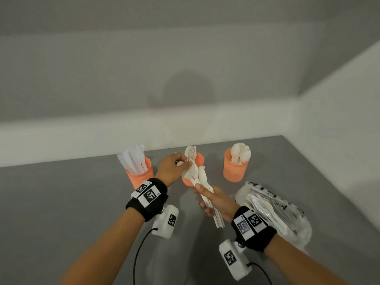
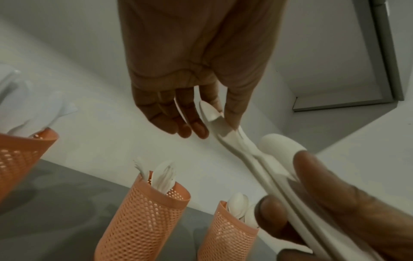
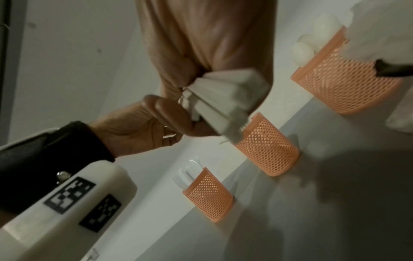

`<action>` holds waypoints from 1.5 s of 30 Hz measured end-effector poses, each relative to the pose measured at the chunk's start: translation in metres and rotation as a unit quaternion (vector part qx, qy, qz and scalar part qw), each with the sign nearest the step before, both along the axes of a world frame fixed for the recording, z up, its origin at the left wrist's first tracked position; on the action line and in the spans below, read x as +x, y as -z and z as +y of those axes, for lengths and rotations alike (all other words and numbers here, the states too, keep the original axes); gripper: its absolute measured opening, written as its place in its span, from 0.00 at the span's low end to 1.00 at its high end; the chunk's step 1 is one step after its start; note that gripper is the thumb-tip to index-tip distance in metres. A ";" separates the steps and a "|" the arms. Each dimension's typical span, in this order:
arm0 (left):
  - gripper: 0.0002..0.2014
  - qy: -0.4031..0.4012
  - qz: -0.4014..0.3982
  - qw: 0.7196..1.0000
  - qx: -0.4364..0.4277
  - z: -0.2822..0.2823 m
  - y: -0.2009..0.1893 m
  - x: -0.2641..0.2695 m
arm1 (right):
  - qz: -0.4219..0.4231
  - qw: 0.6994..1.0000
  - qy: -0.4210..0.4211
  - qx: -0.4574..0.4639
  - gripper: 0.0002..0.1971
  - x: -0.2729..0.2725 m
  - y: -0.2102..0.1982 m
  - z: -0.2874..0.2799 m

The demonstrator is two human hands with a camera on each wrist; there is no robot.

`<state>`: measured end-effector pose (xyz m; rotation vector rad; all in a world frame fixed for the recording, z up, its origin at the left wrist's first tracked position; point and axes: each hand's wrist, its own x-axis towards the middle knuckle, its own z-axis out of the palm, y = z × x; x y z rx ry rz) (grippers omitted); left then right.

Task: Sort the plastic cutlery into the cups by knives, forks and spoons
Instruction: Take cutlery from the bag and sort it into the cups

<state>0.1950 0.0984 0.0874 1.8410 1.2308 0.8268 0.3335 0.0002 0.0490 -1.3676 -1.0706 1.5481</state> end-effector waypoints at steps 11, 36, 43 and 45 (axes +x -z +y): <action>0.06 -0.065 -0.106 0.989 -0.080 -0.005 -0.018 0.034 | -0.046 0.998 -0.006 0.035 0.16 0.028 -0.003 -0.025; 0.04 -0.031 -0.207 0.973 -0.101 -0.062 0.001 0.081 | -0.204 0.938 0.173 0.219 0.10 0.033 -0.007 -0.004; 0.06 -0.066 -0.289 0.942 -0.155 -0.048 0.000 0.060 | -0.087 0.974 0.138 0.160 0.16 0.023 -0.007 -0.002; 0.10 -0.061 -0.304 0.936 -0.165 -0.043 0.001 0.055 | -0.067 0.978 0.120 0.160 0.18 0.021 -0.009 -0.003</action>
